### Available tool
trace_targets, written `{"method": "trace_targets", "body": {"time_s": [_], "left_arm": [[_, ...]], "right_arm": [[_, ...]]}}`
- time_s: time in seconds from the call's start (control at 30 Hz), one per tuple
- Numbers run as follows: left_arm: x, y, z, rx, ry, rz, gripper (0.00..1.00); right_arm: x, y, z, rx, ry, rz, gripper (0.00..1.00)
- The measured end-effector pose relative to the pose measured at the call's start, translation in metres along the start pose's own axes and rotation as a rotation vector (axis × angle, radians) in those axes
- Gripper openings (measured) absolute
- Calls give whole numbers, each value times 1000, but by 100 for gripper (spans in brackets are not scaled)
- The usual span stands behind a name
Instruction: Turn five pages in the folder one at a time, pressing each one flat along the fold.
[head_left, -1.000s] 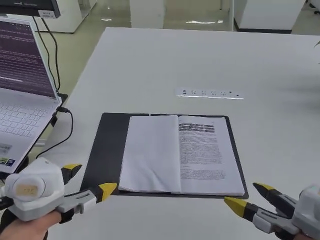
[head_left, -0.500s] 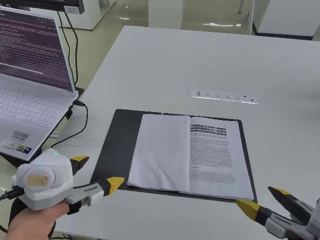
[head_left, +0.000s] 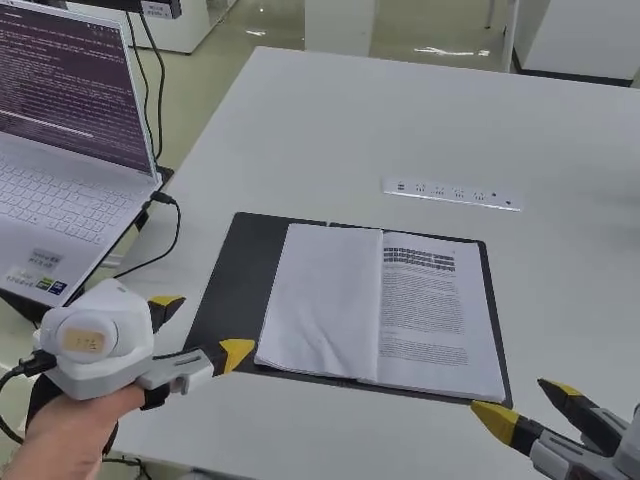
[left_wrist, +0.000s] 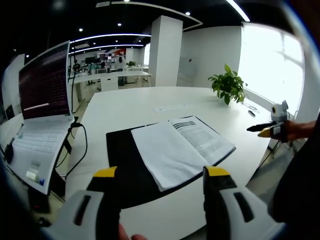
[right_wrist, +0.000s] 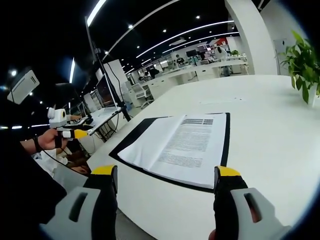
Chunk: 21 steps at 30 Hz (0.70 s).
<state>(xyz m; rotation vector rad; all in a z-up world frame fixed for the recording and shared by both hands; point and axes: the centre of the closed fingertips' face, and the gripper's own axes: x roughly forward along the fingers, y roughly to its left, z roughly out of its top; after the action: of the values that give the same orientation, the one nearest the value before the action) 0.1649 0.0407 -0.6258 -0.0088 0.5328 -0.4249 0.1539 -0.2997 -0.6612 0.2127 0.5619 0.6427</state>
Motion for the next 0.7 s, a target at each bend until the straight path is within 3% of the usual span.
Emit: {"method": "trace_targets", "body": {"time_s": [0.23, 0.7], "left_arm": [[2, -4, -3, 23, 17, -7, 68], [5, -9, 1, 5, -4, -12, 68]], "right_arm": [[-3, -5, 4, 8, -18, -18, 79], [-3, -7, 0, 0, 7, -15, 79]]}}
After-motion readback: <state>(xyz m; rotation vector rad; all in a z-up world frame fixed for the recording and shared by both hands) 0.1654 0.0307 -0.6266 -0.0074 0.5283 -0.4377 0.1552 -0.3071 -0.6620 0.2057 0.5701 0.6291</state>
